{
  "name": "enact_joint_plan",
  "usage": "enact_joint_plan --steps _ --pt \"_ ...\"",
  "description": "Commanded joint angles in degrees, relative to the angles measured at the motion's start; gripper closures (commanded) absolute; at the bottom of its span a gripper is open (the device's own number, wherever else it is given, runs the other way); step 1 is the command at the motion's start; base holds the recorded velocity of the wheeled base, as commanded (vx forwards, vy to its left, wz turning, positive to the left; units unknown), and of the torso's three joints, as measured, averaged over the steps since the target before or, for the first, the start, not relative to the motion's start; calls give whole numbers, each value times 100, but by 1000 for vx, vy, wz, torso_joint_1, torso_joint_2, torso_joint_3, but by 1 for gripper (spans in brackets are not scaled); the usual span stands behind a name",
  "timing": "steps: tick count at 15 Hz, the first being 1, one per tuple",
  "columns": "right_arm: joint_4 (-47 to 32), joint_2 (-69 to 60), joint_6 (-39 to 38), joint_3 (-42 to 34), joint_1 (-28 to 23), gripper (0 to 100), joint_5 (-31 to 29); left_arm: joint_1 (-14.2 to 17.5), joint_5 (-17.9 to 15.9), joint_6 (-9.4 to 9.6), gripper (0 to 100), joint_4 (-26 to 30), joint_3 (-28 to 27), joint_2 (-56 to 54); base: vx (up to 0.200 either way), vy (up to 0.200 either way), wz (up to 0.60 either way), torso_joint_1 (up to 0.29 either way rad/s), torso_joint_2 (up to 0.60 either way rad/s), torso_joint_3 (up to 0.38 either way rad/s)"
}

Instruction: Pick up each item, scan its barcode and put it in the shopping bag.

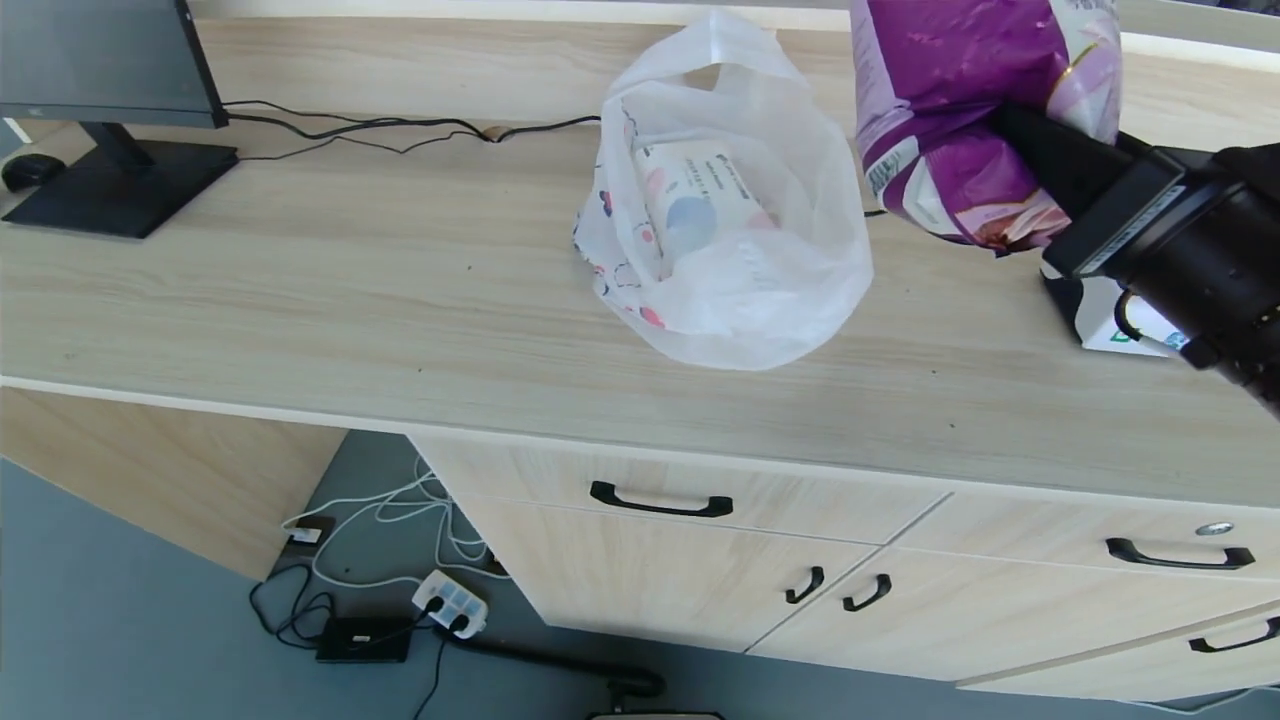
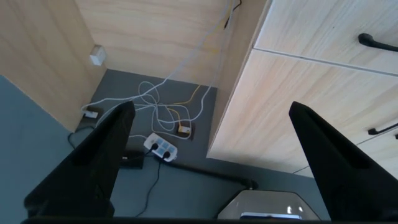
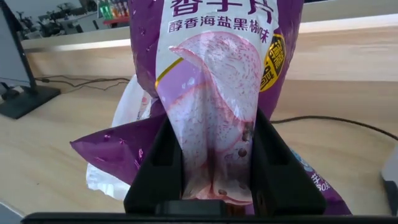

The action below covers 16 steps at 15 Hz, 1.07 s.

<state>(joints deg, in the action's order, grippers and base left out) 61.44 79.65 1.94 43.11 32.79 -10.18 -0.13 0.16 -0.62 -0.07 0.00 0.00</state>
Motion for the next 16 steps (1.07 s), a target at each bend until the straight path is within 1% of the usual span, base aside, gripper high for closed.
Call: enact_joint_plan --steps 1,3,5,8,10,13,15,16 --pt "-299 50 0 260 8 100 -2 5 2 1 0 -1 0 0 0 0 600 -2 -2 -2" --pt "-879 182 -27 717 8 100 -10 5 2 9 0 -1 0 0 0 0 600 5 5 0" --pt "-959 349 -141 963 -19 100 -28 5 2 9 0 -1 0 0 0 0 0 0 0 0" --pt "-959 657 -387 998 -19 100 -37 5 2 1 0 -1 0 0 0 0 0 0 0 0" --pt "-915 1061 -519 1235 -221 100 -98 5 2 1 0 -1 0 0 0 0 0 0 0 0" --pt "-915 1465 -519 1719 -651 100 -151 5 2 1 0 -1 0 0 0 0 0 0 0 0" --pt "-906 1624 -545 2026 -845 100 -265 5 2 1 0 -1 0 0 0 0 0 0 0 0" --pt "-906 1641 -554 2026 -862 100 -265 5 2 1 0 -1 0 0 0 0 0 0 0 0"
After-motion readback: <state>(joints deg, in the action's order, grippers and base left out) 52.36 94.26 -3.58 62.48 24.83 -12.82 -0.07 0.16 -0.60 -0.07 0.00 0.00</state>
